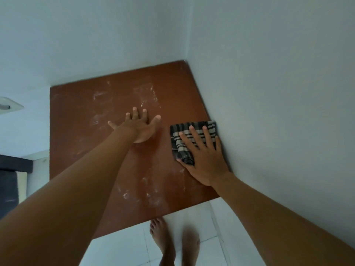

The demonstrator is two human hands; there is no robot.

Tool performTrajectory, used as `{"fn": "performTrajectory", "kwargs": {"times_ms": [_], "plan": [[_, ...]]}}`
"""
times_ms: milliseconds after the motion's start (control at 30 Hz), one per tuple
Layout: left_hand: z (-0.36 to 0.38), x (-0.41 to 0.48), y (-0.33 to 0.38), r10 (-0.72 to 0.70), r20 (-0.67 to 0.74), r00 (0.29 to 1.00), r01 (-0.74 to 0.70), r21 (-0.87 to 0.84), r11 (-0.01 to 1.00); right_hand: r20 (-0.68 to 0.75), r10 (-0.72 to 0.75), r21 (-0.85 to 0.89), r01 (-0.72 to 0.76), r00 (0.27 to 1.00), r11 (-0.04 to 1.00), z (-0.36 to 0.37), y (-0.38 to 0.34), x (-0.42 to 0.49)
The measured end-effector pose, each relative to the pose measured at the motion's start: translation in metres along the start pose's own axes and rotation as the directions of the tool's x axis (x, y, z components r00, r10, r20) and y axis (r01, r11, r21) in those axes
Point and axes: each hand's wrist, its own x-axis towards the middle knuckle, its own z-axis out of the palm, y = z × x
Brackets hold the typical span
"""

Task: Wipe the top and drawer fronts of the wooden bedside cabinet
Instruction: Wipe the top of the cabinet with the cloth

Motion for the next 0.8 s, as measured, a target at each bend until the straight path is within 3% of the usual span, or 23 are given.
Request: {"fn": "performTrajectory", "kwargs": {"times_ms": [500,633,800], "plan": [[0.001,-0.002,-0.001,0.000,-0.016,1.000,0.000,0.010,1.000,-0.067,-0.049,0.062,0.053,0.997,0.997,0.013,0.002,-0.153],[-0.002,-0.005,-0.002,0.002,0.008,1.000,-0.002,-0.013,1.000,-0.079,-0.064,0.162,0.077,0.995,0.984,0.012,0.001,-0.190],[-0.019,-0.017,-0.005,0.041,0.010,0.999,-0.041,-0.016,0.999,0.075,-0.201,0.177,0.185,0.977,0.967,-0.011,-0.009,-0.206]]}}
